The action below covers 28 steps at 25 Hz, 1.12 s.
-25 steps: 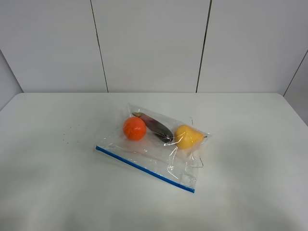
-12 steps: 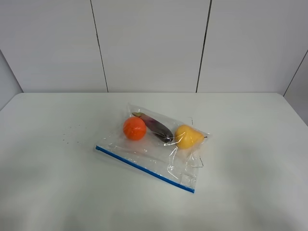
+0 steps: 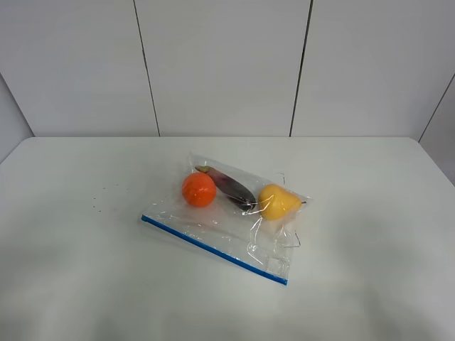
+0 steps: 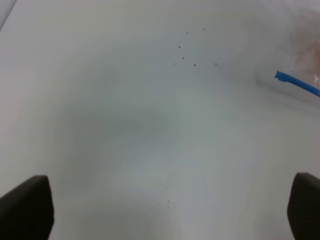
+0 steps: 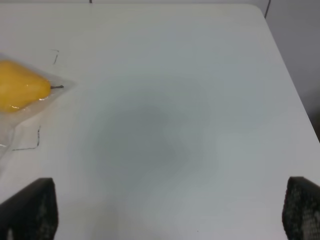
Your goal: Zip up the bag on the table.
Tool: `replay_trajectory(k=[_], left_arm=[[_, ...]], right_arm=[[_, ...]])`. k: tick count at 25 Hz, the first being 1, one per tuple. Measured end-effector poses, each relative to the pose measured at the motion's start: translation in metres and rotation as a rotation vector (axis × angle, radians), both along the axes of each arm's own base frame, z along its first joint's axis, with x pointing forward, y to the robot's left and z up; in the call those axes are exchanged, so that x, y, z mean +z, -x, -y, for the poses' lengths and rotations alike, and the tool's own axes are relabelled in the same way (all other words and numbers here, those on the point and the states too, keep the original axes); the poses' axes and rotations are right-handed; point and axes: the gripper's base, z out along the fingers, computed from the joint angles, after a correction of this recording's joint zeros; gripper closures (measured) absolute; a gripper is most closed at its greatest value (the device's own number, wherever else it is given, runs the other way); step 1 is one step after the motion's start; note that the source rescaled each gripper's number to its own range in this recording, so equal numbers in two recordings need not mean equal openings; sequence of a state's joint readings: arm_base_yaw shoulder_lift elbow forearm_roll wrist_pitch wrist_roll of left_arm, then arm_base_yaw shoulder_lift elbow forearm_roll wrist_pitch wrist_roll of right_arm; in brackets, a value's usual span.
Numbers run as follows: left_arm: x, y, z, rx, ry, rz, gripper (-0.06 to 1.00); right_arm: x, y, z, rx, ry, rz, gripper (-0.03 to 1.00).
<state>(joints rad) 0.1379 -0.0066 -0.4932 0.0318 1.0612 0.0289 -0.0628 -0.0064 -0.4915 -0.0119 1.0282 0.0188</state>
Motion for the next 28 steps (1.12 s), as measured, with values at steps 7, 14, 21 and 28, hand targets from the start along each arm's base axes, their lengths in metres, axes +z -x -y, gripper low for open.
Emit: replay_trajectory(k=[7,14,21,28], left_arm=[[0.0,0.0,0.0,0.0,0.0,0.0,-0.05],[0.0,0.0,0.0,0.0,0.0,0.0,-0.05],[0.0,0.0,0.0,0.0,0.0,0.0,-0.05],[0.0,0.0,0.0,0.0,0.0,0.0,-0.05]], right_arm=[[0.0,0.0,0.0,0.0,0.0,0.0,-0.03],[0.0,0.0,0.0,0.0,0.0,0.0,-0.03],[0.0,0.0,0.0,0.0,0.0,0.0,-0.03],[-0.0001,-0.0001,0.0,0.0,0.0,0.0,-0.03]])
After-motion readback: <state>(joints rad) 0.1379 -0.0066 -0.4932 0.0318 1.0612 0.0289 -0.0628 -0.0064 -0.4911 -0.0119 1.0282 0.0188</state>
